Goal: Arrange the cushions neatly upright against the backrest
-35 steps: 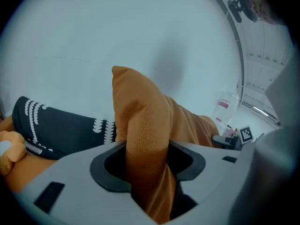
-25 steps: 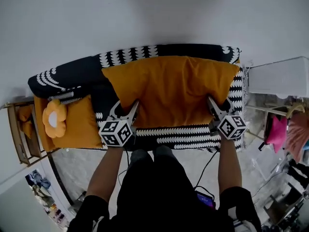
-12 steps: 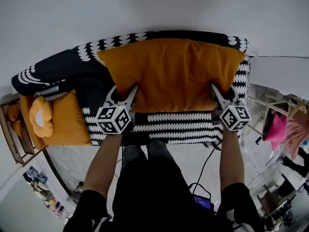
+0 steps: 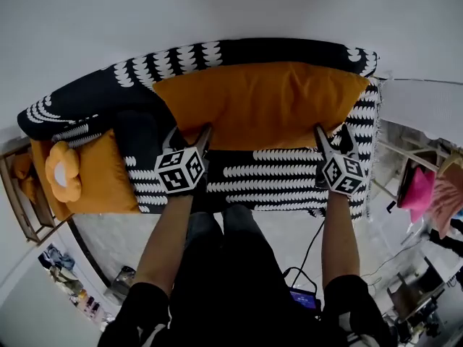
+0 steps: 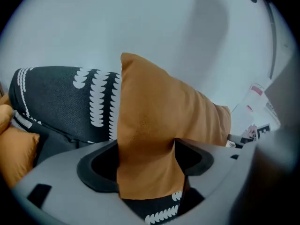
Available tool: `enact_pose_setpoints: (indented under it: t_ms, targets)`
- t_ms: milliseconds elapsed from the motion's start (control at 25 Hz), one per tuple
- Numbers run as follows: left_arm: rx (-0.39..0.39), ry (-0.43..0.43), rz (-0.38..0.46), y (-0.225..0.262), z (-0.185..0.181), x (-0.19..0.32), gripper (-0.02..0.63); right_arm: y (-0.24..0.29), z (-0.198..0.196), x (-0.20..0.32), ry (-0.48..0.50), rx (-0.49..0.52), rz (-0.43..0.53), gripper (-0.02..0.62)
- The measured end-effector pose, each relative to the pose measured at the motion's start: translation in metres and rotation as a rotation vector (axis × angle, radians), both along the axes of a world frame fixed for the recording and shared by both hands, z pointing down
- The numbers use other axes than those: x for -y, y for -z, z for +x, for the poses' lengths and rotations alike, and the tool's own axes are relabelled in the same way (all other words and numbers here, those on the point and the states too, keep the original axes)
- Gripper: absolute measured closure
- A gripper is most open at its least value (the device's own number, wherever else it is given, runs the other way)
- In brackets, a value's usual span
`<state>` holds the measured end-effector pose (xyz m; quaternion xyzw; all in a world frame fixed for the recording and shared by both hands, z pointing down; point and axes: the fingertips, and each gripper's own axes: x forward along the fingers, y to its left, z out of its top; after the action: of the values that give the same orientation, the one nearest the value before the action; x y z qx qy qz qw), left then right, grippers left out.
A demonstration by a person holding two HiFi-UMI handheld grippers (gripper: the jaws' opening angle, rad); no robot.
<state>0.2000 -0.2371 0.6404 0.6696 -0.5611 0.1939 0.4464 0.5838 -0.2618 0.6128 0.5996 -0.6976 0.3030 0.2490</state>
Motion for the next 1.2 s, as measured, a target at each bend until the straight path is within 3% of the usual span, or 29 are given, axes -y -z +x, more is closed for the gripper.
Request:
enact_pose_setpoints:
  t_ms: [120,480,880,920,1000,1200]
  targets:
    - [0.008,-0.023,0.024,0.009,-0.003,0.000,0.229,0.010,-0.012,-0.010,-0.013,0.026,0.028,0.189]
    - [0.003,-0.024,0.155,0.063,-0.029,-0.023,0.249,0.059,-0.090,-0.014,0.117,0.083,0.129,0.190]
    - [-0.010,0.072,0.228,0.108,-0.151,-0.102,0.261,0.116,-0.237,-0.055,0.237,0.136,0.214,0.207]
    - [-0.014,0.075,0.229,0.111,-0.147,-0.114,0.261,0.118,-0.238,-0.067,0.251,0.134,0.212,0.207]
    - [-0.017,0.074,0.234,0.115,-0.099,-0.144,0.261,0.122,-0.199,-0.097,0.267,0.142,0.214,0.209]
    - [0.155,-0.095,0.376,0.144,0.089,-0.164,0.261,0.103,-0.018,-0.159,0.171,0.294,0.346,0.219]
